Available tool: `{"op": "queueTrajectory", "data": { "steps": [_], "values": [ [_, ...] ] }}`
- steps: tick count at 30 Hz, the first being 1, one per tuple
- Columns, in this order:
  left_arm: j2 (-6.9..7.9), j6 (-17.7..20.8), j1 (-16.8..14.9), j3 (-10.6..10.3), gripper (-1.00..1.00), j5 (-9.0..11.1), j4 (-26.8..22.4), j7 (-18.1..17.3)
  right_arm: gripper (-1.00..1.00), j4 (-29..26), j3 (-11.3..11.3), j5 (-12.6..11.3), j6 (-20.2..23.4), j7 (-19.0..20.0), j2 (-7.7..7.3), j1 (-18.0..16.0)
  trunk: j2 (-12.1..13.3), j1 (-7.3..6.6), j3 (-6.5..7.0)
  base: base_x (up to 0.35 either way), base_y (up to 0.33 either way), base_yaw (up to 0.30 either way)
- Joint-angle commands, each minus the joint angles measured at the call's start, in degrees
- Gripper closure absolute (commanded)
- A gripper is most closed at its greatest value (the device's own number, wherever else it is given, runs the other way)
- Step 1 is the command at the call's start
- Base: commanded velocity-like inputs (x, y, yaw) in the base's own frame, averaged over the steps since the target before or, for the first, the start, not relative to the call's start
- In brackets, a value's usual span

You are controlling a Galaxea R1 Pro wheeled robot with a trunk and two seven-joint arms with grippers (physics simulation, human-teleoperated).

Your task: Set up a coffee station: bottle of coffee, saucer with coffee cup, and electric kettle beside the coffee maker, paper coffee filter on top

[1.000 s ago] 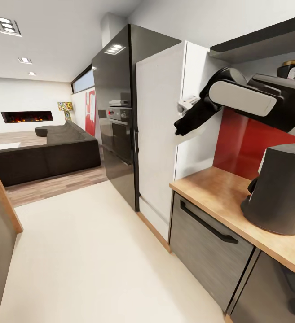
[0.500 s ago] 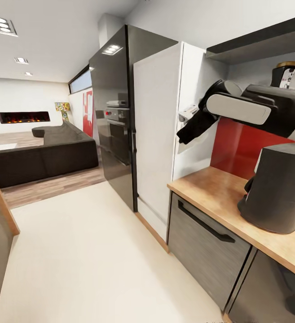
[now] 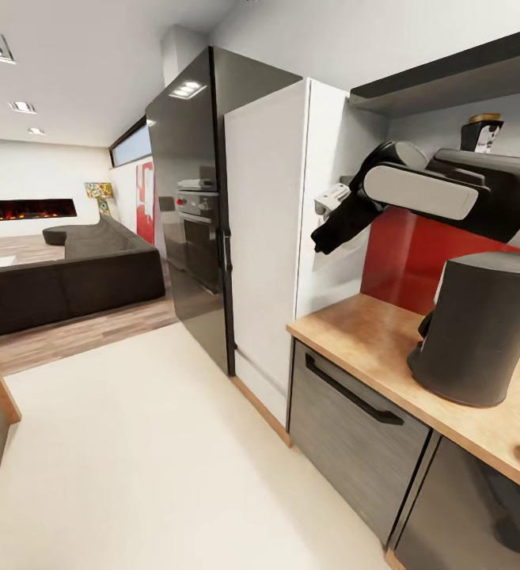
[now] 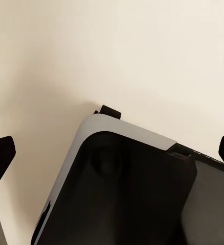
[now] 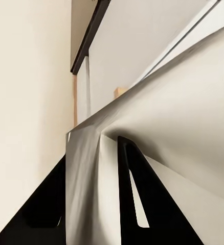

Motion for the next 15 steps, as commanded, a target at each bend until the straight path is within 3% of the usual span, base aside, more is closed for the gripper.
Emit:
{"op": "queueTrajectory", "data": {
  "steps": [1, 15],
  "values": [
    [-0.01, 0.0, 0.0, 0.0, -1.00, 0.4, -0.1, 0.0, 1.00, -0.1, 0.1, -0.7, -0.1, -0.6, -0.02, -0.1, 0.0, 0.01, -0.07, 0.000, 0.000, -0.002],
    [-0.01, 0.0, 0.0, 0.0, -1.00, 0.4, -0.1, 0.0, 1.00, -0.3, 0.0, -0.6, -0.1, -0.6, -0.01, -0.1, 0.0, 0.01, -0.06, 0.000, 0.000, 0.000]
  ]
}}
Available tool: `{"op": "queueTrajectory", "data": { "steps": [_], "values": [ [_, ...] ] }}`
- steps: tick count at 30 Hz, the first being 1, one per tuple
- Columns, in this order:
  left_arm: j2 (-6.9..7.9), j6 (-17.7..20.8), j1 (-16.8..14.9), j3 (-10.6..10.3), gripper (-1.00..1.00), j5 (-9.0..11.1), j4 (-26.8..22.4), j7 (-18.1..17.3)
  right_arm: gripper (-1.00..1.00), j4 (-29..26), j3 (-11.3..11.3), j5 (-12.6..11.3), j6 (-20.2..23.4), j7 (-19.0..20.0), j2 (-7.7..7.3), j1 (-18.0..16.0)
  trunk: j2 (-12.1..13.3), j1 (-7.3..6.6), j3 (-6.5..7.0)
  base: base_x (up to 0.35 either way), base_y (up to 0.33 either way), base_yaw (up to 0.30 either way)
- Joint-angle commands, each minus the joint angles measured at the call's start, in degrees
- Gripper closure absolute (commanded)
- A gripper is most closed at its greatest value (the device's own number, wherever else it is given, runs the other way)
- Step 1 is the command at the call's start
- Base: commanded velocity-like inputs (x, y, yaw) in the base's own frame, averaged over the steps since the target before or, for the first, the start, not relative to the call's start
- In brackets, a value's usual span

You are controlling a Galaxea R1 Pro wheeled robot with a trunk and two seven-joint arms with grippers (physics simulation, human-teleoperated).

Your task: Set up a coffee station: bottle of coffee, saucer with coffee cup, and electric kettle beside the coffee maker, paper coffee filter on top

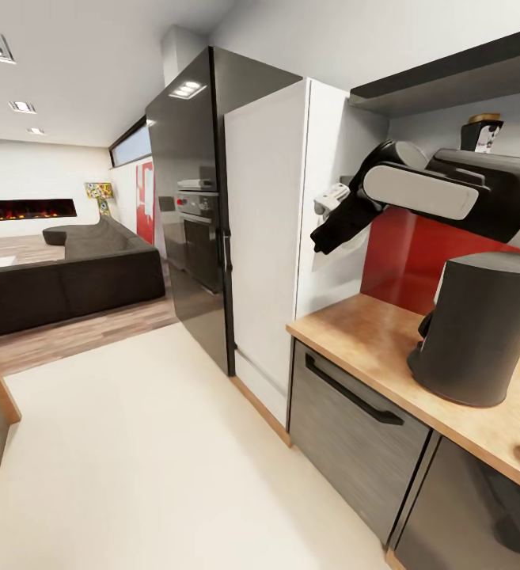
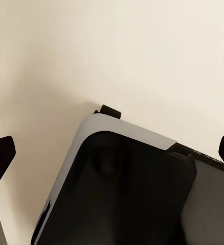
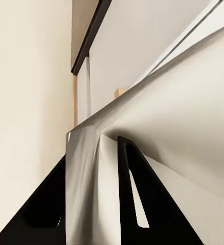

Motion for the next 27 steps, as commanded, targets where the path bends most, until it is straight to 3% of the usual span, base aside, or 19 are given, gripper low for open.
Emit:
{"op": "queueTrajectory", "data": {
  "steps": [1, 6, 16, 27],
  "values": [
    [-0.01, 0.0, 0.0, 0.0, -1.00, 0.4, -0.1, 0.0, 1.00, -0.1, 0.1, -0.7, -0.1, -0.6, -0.02, -0.1, 0.0, 0.01, -0.07, 0.000, 0.000, 0.000],
    [-0.01, 0.2, 0.0, 0.0, -1.00, 0.4, -0.1, 0.0, 1.00, -1.2, 0.1, -0.7, -0.1, -0.6, -0.08, -0.1, 0.0, 0.01, -0.04, 0.074, 0.067, -0.018],
    [-0.01, 0.0, 0.0, 0.0, -1.00, 0.4, -0.1, 0.0, 1.00, -2.1, 0.1, -0.7, -0.1, -0.6, -0.10, -0.1, 0.0, 0.01, 0.34, 0.023, 0.021, -0.214],
    [-0.01, 0.0, 0.0, 0.1, -1.00, 0.4, -0.1, 0.0, 1.00, -2.1, 0.1, -0.7, -0.1, -0.6, -0.10, -0.1, 0.0, 0.01, 0.58, 0.062, 0.069, -0.111]
  ]
}}
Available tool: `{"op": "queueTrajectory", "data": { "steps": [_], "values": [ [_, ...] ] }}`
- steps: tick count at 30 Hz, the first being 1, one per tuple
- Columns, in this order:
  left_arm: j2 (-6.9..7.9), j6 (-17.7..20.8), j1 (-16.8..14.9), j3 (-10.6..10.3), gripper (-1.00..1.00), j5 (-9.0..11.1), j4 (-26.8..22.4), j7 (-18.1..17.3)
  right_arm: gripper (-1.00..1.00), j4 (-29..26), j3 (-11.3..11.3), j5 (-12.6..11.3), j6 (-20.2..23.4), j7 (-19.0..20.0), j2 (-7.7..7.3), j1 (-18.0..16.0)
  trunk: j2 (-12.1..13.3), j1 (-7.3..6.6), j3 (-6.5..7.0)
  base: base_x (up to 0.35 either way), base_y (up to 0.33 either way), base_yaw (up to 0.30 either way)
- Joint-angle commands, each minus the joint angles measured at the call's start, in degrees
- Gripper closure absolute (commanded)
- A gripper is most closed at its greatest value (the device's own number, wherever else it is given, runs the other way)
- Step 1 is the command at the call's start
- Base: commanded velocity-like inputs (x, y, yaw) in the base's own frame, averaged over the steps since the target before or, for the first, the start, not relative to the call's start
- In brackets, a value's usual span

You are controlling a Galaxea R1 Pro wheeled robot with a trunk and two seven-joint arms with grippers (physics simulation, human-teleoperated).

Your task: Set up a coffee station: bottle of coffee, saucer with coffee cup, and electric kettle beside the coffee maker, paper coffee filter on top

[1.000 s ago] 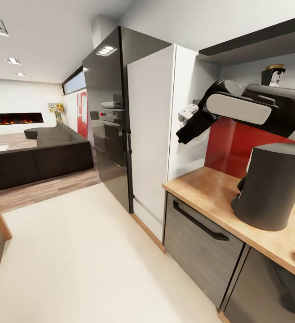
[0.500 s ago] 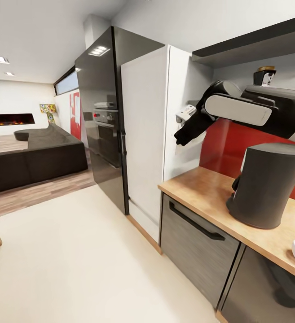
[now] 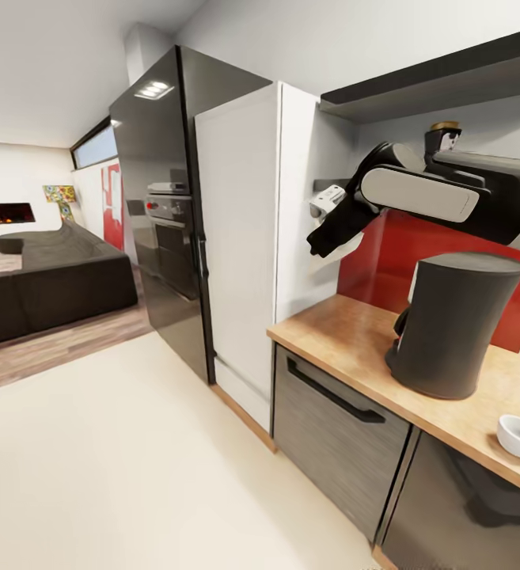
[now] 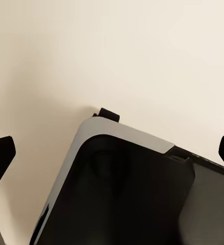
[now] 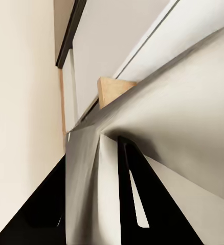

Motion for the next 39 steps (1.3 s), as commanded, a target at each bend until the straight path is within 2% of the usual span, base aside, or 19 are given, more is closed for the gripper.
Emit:
{"op": "queueTrajectory", "data": {
  "steps": [1, 13, 24, 33, 39],
  "values": [
    [-0.01, 0.0, 0.0, 0.0, -1.00, 0.4, -0.1, 0.0, 1.00, -0.1, 0.1, -0.7, -0.1, -0.6, 0.02, -0.1, 0.0, 0.01, -0.02, 0.003, 0.004, -0.210],
    [-0.01, 0.0, 0.0, 0.0, -1.00, 0.4, -0.1, 0.0, 1.00, -0.1, 0.1, -0.7, -0.1, -0.6, 0.06, -0.1, 0.0, 0.01, 0.50, 0.001, 0.001, -0.212],
    [-0.01, 0.1, 0.0, 0.0, -1.00, 0.4, -0.1, 0.0, 1.00, -0.1, 0.0, -0.6, -0.1, -0.6, 0.08, -0.1, 0.0, 0.01, 0.60, 0.122, 0.123, -0.048],
    [-0.01, -0.1, 0.0, 0.0, -1.00, 0.4, -0.1, 0.0, 1.00, -0.1, 0.0, -0.7, -0.2, -0.6, 0.08, -0.1, 0.0, 0.01, 0.60, 0.030, 0.026, -0.191],
    [-0.01, 0.1, 0.0, 0.0, -1.00, 0.4, -0.1, 0.0, 1.00, -0.1, 0.0, -0.6, -0.2, -0.6, 0.08, -0.1, 0.0, 0.01, 0.60, 0.176, 0.174, -0.040]
  ]
}}
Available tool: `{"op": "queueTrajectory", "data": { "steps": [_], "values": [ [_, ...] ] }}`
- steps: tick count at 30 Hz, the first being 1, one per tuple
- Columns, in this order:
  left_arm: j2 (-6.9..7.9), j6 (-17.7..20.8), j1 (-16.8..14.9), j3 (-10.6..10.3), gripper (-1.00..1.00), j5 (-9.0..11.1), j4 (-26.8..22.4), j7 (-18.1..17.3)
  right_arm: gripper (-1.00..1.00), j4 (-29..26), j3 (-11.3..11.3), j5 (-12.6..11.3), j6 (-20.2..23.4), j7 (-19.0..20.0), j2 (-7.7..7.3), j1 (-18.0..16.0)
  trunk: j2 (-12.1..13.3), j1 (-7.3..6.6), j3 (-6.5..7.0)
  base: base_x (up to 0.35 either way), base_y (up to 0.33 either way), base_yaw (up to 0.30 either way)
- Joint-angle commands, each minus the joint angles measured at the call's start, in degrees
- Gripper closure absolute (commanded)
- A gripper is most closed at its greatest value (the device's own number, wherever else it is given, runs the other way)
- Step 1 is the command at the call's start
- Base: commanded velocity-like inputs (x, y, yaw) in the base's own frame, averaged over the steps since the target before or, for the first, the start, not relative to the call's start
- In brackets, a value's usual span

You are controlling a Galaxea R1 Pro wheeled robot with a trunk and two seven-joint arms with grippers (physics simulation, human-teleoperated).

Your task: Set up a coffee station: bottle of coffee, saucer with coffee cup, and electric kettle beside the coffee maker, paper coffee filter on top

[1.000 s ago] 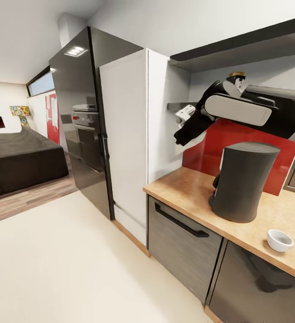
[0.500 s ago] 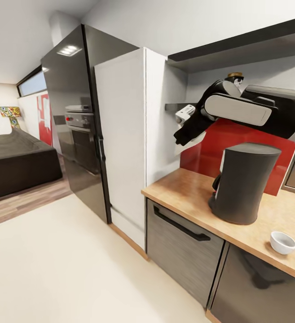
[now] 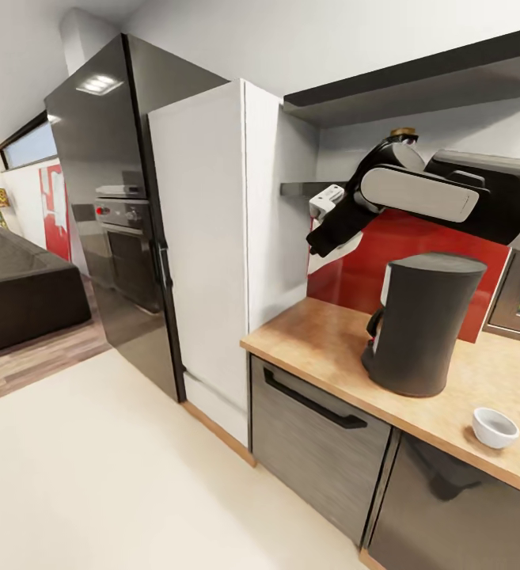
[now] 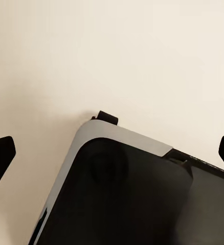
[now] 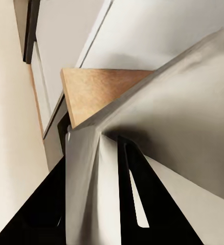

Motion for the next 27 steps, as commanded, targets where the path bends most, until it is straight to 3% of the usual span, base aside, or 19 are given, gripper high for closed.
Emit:
{"op": "queueTrajectory", "data": {
  "steps": [1, 12, 15, 19, 27],
  "values": [
    [0.00, 0.0, 0.0, -0.1, -1.00, 0.5, -0.1, 0.0, 1.00, -0.1, 0.1, -0.7, -0.1, -0.6, 0.01, -0.1, 0.0, 0.04, -0.07, 0.223, 0.216, -0.007],
    [0.00, -0.1, 0.0, -0.1, -1.00, 0.5, 0.0, 0.0, 1.00, 0.4, 0.0, -0.5, -0.1, -0.6, -0.07, -0.1, 0.0, 0.04, -0.07, 0.059, 0.053, -0.001],
    [0.00, -0.2, 0.0, -0.1, -1.00, 0.5, 0.0, 0.0, 1.00, 1.3, -1.3, -0.3, 0.0, -0.6, -0.06, -0.1, 0.0, 0.04, -0.07, 0.000, 0.000, 0.000],
    [0.00, -0.2, 0.0, -0.1, -1.00, 0.5, 0.0, 0.0, 1.00, 7.7, -2.9, -0.3, 0.1, -0.7, 0.08, -1.7, 0.0, 0.04, -0.07, 0.000, 0.000, 0.000],
    [0.00, -0.2, 0.0, -0.1, -1.00, 0.5, 0.0, 0.0, 1.00, 11.2, -2.7, -0.3, 0.2, -0.7, 0.02, -3.8, 0.0, 0.04, -0.07, 0.000, 0.000, 0.000]
  ]
}}
